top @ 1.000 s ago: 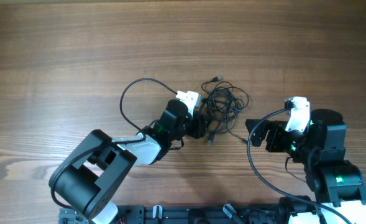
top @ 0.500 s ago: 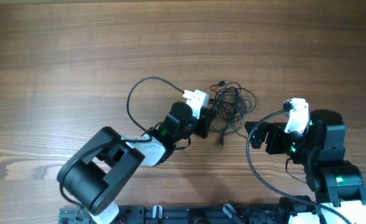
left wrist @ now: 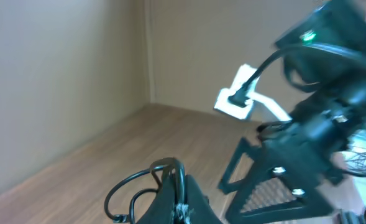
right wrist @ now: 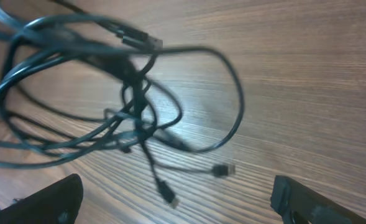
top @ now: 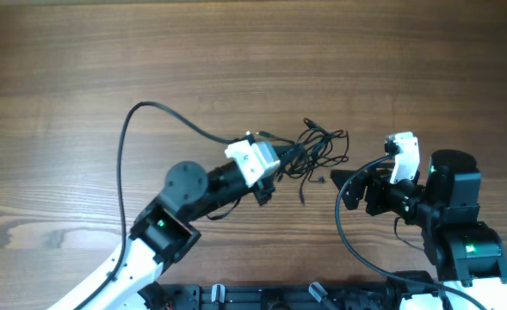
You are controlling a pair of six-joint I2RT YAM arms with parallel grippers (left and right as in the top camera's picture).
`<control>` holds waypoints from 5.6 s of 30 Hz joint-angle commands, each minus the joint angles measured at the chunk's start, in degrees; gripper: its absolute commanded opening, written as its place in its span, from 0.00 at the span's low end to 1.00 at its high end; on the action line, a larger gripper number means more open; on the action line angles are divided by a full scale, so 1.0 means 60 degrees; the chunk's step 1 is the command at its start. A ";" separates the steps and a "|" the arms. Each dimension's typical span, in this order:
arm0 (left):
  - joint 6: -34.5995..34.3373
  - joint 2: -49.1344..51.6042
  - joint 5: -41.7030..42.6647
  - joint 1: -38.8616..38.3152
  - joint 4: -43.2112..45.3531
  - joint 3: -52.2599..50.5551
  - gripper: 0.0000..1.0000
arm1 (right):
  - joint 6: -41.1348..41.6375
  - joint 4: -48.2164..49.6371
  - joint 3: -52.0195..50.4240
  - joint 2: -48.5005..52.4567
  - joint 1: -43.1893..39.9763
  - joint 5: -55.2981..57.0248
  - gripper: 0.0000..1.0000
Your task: Untangle cables
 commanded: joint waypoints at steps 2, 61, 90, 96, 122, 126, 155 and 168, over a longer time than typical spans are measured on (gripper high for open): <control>0.0102 -0.0251 0.1781 -0.0011 -0.0178 0.0069 0.04 | 0.0488 0.0382 0.0197 -0.0011 -0.0022 -0.0324 1.00; -0.0219 -0.0233 0.6131 0.2601 0.1038 0.0069 0.04 | -0.4921 0.0248 0.0193 -0.0007 -0.0022 -0.3472 1.00; -0.1643 0.0481 0.3734 0.0659 0.3031 0.0069 0.38 | -0.2218 0.1927 0.0197 0.0211 -0.0011 -0.4317 0.04; -0.3034 0.0718 0.0678 0.0659 -0.0572 0.0069 1.00 | 0.0328 0.2535 0.0601 0.0193 -0.0011 -0.1625 0.04; -0.8637 0.0787 0.1738 0.0568 -0.2772 0.0066 1.00 | 0.3024 0.1086 0.1388 0.0222 -0.0011 0.3158 0.05; -1.0189 0.0787 0.0699 -0.0189 -0.1832 0.0066 1.00 | 0.3027 0.1078 0.1388 0.0222 -0.0011 0.3049 0.04; -1.0116 0.3053 -0.1399 -0.1133 0.0335 0.1483 0.04 | 0.1042 0.1045 0.1351 0.1177 -0.0011 0.1286 0.04; -0.9508 0.0171 -0.1300 0.1854 -0.2033 0.1490 0.15 | 0.0302 0.0823 0.1351 0.1220 -0.0011 0.1096 0.04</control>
